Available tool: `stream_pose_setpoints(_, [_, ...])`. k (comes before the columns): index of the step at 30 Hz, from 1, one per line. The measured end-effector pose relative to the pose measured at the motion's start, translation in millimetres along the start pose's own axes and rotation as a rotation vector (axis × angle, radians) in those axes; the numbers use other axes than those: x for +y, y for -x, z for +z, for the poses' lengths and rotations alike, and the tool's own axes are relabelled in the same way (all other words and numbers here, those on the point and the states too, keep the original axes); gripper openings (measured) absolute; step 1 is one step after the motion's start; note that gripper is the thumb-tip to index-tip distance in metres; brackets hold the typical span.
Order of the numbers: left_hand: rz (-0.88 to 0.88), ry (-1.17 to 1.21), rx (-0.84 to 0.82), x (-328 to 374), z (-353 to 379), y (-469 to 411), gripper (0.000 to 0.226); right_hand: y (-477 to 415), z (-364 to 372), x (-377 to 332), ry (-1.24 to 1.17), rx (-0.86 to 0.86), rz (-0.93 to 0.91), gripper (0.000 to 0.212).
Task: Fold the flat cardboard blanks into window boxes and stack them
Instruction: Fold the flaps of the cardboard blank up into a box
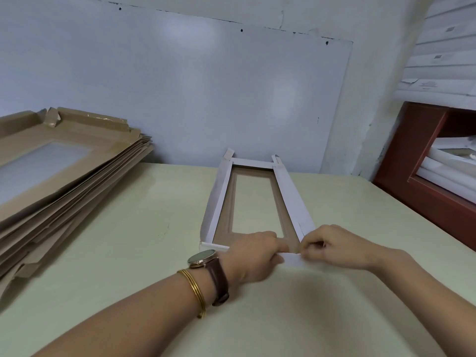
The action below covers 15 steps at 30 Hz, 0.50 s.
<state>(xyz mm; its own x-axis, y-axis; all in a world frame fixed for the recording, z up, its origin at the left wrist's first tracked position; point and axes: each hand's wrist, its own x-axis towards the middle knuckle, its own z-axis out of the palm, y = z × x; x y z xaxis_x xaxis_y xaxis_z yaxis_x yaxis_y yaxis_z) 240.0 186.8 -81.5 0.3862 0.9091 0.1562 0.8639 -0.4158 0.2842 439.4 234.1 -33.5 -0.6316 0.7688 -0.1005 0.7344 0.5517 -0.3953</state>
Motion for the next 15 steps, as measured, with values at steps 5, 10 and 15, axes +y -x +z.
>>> stream_pose_setpoints(5, [-0.051, 0.059, -0.026, -1, -2, -3, 0.021, -17, -13, -2, 0.175, -0.024, 0.003, 0.031])
stream_pose_setpoints(10, [-0.065, 0.071, -0.036, -1, -2, -3, 0.021, -30, -7, -7, 0.364, -0.181, -0.041, 0.046])
stream_pose_setpoints(15, [-0.069, 0.075, -0.054, 0, -2, -3, 0.019, -36, -10, -6, 0.439, -0.250, -0.034, 0.036])
